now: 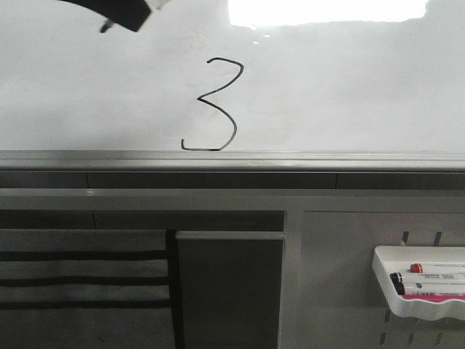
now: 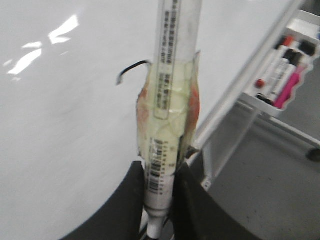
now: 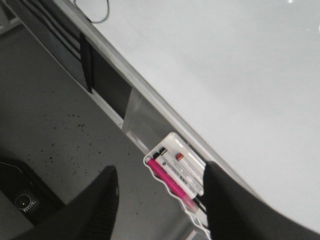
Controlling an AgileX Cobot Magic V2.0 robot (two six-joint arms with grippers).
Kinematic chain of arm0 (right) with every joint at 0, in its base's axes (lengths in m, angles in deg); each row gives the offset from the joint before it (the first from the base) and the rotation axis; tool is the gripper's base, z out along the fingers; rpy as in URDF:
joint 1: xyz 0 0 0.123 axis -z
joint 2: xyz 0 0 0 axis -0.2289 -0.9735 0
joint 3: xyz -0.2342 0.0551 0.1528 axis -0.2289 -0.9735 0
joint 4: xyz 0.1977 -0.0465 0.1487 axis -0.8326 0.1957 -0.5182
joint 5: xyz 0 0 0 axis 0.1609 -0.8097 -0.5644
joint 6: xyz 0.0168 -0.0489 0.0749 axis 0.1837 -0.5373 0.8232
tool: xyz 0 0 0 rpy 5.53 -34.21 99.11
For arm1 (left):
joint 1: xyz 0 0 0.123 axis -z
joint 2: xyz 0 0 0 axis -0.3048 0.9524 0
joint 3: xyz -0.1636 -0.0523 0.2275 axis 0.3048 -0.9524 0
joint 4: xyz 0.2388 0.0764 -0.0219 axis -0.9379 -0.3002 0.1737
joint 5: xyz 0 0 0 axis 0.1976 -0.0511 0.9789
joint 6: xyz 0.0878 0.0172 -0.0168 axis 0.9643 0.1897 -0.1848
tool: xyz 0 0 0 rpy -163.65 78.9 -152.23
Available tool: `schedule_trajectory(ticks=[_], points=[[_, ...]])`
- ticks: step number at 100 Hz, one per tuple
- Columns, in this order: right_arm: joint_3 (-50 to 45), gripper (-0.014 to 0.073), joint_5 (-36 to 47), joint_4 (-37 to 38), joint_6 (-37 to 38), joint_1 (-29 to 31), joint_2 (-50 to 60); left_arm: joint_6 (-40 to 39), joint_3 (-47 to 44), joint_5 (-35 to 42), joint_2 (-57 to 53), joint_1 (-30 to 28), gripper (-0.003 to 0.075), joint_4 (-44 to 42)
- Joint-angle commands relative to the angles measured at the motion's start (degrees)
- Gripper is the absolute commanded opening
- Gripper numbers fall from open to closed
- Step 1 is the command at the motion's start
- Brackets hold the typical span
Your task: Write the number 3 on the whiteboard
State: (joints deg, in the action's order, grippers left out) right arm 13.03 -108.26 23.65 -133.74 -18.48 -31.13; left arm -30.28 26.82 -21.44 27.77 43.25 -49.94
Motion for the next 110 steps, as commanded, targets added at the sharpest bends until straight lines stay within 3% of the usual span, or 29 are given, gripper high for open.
schedule_trajectory(ticks=[1, 15, 44, 110], points=[[-1.1, 0.0341, 3.1, -0.7, 0.8, 1.3, 0.7, -5.0, -3.1, 10.2, -3.7, -4.1, -0.002, 1.8], [-4.0, 0.0339, 4.3, -1.2, 0.8, 1.3, 0.5, -9.9, -9.9, 20.2, -4.3, -11.3, -0.002, 2.2], [-5.2, 0.0334, 4.8, -2.0, 0.8, 1.3, 0.5, -9.9, -11.8, 26.8, 0.4, -18.6, -0.002, 5.0], [-5.2, 0.0334, 4.6, -2.0, 0.8, 1.3, 0.5, -9.9, -11.7, 29.1, 5.0, -19.3, -0.0017, 7.3]])
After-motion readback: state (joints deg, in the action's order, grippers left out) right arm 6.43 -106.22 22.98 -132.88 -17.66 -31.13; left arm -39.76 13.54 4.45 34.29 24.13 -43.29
